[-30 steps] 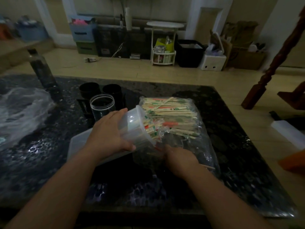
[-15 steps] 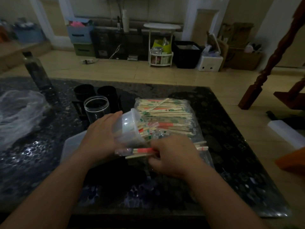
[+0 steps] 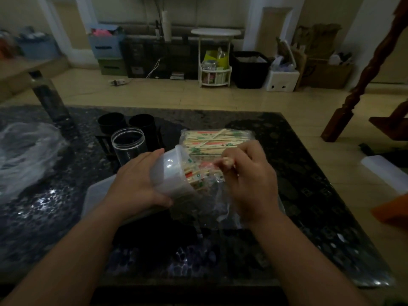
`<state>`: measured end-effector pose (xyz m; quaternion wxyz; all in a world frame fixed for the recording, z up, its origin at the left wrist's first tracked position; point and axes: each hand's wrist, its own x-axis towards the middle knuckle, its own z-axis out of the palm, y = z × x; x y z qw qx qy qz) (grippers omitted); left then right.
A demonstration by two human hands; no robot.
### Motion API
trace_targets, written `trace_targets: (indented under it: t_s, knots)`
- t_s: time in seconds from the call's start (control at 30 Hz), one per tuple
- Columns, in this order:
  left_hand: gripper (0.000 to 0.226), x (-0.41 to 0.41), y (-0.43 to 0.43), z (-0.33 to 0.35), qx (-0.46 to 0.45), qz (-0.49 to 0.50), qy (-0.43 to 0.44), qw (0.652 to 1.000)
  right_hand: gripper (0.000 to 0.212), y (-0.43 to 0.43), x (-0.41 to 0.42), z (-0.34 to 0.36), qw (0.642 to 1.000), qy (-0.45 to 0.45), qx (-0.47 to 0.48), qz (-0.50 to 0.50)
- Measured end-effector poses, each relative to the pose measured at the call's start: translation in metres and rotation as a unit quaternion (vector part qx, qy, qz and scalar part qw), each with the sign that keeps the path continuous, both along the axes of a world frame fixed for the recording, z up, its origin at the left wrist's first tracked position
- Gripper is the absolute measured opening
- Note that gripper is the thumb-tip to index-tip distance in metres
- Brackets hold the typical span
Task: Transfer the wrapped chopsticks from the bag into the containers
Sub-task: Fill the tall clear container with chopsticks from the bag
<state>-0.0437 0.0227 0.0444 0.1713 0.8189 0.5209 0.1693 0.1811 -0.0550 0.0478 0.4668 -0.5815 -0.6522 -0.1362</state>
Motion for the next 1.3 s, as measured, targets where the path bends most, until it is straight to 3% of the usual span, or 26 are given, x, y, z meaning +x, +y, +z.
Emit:
trace_targets:
  t_s: [0.13, 0.2, 0.4, 0.57, 0.67, 0.77, 0.87, 0.97, 1.0, 1.03, 1.1, 1.17, 1.3]
  knots:
    - [0.135, 0.001, -0.001, 0.001, 0.002, 0.005, -0.001, 1.0, 0.016, 0.002, -0.001, 0.005, 0.982, 0.183, 0.045, 0.032]
    - [0.135, 0.002, -0.001, 0.0, 0.001, 0.005, -0.002, 1.0, 0.01, 0.002, -0.004, 0.008, 0.969, 0.234, 0.052, 0.058]
    - [0.135, 0.002, -0.002, 0.0, -0.003, 0.0, -0.004, 1.0, 0.022, -0.001, -0.013, 0.01, 0.943, 0.325, -0.004, 0.073]
    - [0.134, 0.001, -0.001, -0.001, -0.004, 0.0, -0.002, 1.0, 0.025, 0.0, -0.018, 0.011, 0.874, 0.475, -0.011, 0.101]
    - [0.135, 0.001, 0.001, -0.002, -0.003, 0.001, -0.004, 1.0, 0.033, 0.003, -0.015, 0.009, 0.877, 0.47, -0.031, 0.094]
    - [0.135, 0.001, 0.001, -0.003, -0.006, -0.003, -0.001, 1.0, 0.027, 0.008, -0.01, 0.003, 0.865, 0.483, -0.104, 0.089]
    - [0.135, 0.0, 0.001, -0.004, -0.013, -0.004, 0.002, 1.0, 0.023, 0.01, -0.015, 0.0, 0.764, 0.588, -0.225, 0.144]
    - [0.135, 0.0, 0.001, -0.003, -0.014, -0.003, 0.003, 1.0, 0.02, 0.015, -0.014, -0.001, 0.666, 0.72, -0.157, 0.119]
    - [0.136, 0.0, 0.0, -0.003, -0.013, -0.003, 0.003, 1.0, 0.019, 0.016, -0.012, -0.001, 0.652, 0.739, -0.13, 0.106]
    - [0.136, 0.0, 0.0, -0.003, -0.012, -0.004, 0.004, 1.0, 0.018, 0.018, -0.01, -0.004, 0.662, 0.731, -0.133, 0.095]
    - [0.135, 0.0, 0.001, -0.003, -0.012, -0.005, 0.005, 1.0, 0.012, 0.017, -0.011, -0.01, 0.71, 0.656, -0.235, 0.096]
    - [0.135, 0.001, 0.002, -0.004, -0.01, -0.009, 0.009, 1.0, 0.011, 0.013, -0.015, -0.013, 0.72, 0.605, -0.314, 0.135]
    - [0.135, 0.0, 0.002, -0.004, -0.008, -0.011, 0.012, 1.0, 0.005, 0.014, -0.013, -0.003, 0.685, 0.69, -0.204, 0.115]
